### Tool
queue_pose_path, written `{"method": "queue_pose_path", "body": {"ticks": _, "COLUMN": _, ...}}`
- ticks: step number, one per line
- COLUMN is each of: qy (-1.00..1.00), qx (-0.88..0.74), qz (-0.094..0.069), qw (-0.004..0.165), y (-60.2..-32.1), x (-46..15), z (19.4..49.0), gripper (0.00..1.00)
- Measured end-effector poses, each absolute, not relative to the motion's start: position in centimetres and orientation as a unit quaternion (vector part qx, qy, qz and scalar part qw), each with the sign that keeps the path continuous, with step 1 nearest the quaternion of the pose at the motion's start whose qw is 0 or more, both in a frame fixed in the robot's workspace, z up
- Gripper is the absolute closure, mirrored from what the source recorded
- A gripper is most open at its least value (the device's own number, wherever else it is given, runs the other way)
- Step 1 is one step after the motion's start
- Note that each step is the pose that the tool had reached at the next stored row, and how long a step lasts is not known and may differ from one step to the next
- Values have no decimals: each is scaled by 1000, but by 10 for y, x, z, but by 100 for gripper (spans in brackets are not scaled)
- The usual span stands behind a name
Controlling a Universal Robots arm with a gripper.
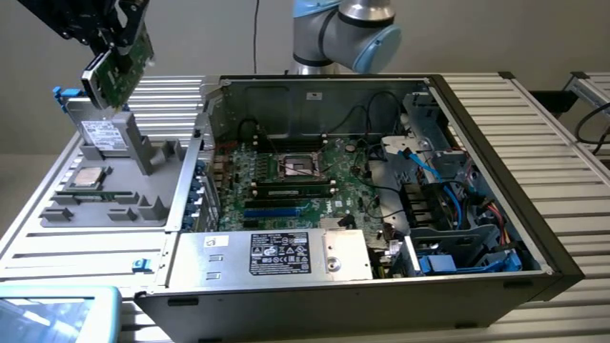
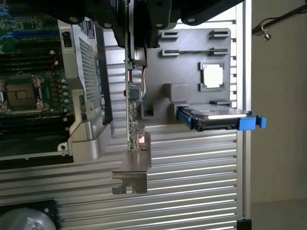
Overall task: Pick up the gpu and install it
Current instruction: 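Pick up the gpu and move the gpu toward the slot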
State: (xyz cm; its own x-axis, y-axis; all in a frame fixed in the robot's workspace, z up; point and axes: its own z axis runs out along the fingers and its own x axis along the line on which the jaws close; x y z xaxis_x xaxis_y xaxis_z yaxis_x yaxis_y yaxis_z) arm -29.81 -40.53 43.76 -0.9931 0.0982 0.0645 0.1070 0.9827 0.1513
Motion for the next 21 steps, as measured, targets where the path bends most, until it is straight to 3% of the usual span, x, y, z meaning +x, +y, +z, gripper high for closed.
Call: {"method": "queue_pose_path", "body": {"ticks": 21, "qy": -995, "qx": -52, "qz": -77, "qw": 31, "y": -411, "x": -203, "z": 440, "gripper": 72}}
